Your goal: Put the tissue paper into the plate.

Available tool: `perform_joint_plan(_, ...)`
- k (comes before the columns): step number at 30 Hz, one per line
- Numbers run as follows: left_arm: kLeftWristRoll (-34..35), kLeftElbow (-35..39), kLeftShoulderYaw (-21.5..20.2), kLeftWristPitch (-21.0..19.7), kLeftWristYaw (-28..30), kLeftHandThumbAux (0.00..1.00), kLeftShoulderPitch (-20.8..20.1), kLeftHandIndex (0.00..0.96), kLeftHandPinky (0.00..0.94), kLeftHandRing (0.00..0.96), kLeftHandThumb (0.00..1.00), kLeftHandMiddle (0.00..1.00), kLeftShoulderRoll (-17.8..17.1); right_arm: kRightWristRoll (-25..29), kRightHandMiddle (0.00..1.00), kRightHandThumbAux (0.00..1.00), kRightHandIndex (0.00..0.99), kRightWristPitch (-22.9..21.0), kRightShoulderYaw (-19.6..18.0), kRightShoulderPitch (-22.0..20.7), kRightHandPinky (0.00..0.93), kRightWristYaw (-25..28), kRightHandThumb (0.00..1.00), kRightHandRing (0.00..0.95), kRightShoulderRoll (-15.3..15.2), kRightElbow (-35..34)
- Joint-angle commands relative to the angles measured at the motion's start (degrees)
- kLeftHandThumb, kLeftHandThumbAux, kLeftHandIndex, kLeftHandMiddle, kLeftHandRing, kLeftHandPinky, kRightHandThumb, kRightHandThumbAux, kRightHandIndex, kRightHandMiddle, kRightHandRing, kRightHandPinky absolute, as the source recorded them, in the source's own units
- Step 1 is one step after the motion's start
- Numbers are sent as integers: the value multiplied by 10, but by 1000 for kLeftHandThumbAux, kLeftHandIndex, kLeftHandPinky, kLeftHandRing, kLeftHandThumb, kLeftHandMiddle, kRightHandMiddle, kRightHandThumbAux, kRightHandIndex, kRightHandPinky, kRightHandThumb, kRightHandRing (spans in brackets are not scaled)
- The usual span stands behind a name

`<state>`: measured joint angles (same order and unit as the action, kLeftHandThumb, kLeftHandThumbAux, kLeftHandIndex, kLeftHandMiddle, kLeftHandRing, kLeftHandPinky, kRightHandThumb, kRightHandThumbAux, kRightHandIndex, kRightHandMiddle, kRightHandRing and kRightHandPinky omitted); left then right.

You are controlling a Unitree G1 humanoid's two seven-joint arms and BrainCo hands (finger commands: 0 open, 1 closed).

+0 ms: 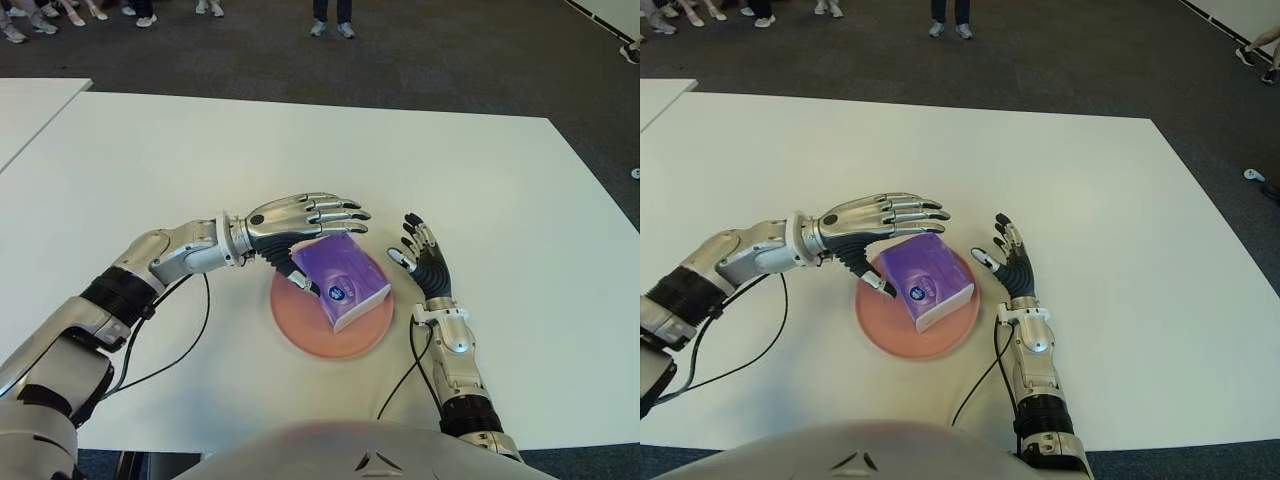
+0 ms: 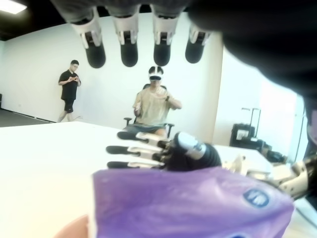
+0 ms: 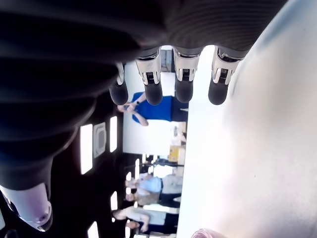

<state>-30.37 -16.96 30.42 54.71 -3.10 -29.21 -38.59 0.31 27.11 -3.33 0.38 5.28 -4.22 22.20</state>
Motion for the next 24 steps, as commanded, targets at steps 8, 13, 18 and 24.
perform_joint_plan(8,231,-25,-47,-7,197,289,-32,0,0,0,136,0,-13,-2,0,584,0,-8,0,6,0,-7,0,0,1,37)
perform_joint_plan(13,304,-35,-71,-8,266,295,-42,0,0,0,137,0,-11,-6,0,596,0,-6,2,3,0,-10,0,0,2,40)
perform_joint_plan(18,380,-31,-97,-18,336,331,-43,0,0,0,137,0,-11,-4,0,594,0,-6,2,3,0,-11,0,0,3,42)
perform_joint_plan(24,469,-21,-134,-45,392,403,-29,0,0,0,129,0,17,-4,0,582,0,-4,2,3,0,-13,0,0,5,44)
